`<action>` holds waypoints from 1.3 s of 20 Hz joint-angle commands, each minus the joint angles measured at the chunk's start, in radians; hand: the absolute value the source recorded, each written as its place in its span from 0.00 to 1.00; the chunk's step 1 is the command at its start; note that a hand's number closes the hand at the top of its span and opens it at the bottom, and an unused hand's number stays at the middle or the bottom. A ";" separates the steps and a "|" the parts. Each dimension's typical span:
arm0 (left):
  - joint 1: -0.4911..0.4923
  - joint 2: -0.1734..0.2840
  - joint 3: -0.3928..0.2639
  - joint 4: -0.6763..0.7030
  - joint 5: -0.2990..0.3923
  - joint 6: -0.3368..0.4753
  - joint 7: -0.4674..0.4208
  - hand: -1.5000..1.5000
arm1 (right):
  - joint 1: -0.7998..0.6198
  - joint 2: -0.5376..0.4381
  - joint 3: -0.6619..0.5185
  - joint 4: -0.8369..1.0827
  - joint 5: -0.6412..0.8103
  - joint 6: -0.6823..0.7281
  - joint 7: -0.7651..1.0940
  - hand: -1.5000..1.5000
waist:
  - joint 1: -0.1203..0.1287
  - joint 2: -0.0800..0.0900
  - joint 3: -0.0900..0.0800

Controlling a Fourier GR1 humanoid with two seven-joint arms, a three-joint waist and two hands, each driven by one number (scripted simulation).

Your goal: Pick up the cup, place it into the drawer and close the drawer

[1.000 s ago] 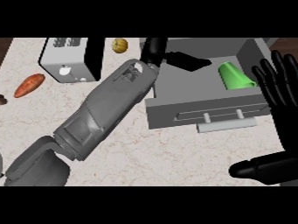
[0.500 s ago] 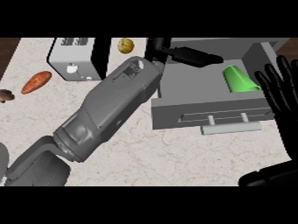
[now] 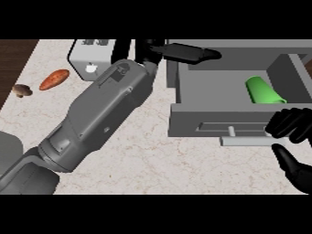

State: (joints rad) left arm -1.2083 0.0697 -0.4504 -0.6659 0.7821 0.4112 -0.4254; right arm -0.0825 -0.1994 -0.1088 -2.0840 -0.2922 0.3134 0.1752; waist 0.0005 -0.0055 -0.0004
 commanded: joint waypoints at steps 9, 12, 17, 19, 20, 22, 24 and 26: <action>0.402 0.239 0.033 -0.462 0.012 0.038 0.097 0.00 | 0.032 -0.081 0.073 0.014 0.244 0.071 -0.020 1.00 | 0.040 -0.004 0.000; 0.525 0.331 0.058 -0.612 0.027 0.008 0.149 0.00 | 0.034 -0.087 0.057 0.022 0.246 0.070 0.002 1.00 | 0.029 -0.002 0.000; 0.691 0.410 0.109 -0.756 0.033 -0.044 0.148 0.00 | -0.003 -0.068 0.118 0.140 0.418 0.046 -0.076 1.00 | 0.026 0.003 0.000; 0.751 0.406 0.098 -0.781 0.044 -0.061 0.134 0.00 | -0.008 -0.081 0.196 0.151 0.570 0.029 -0.129 1.00 | 0.040 0.002 0.000; 0.792 0.411 0.105 -0.776 0.034 -0.078 0.096 0.00 | -0.011 -0.137 0.173 0.131 0.556 0.073 -0.136 1.00 | 0.031 0.003 0.000; 0.795 0.454 0.141 -0.798 0.072 -0.133 0.125 0.00 | 0.023 -0.162 0.244 0.137 0.706 0.047 -0.204 1.00 | 0.033 0.002 0.000; 0.871 0.473 0.146 -0.836 0.075 -0.156 0.112 0.00 | -0.019 -0.173 0.274 0.216 0.802 0.009 -0.233 1.00 | 0.046 0.003 0.000; 0.884 0.486 0.185 -0.798 0.077 -0.200 0.089 0.00 | -0.037 -0.155 0.302 0.356 0.881 -0.056 -0.324 1.00 | 0.032 0.009 0.001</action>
State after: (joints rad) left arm -0.3869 0.5190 -0.3052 -1.4490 0.8451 0.2732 -0.3223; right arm -0.0815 -0.3460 0.1351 -1.8757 0.4292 0.3227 -0.0477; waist 0.0335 -0.0012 -0.0001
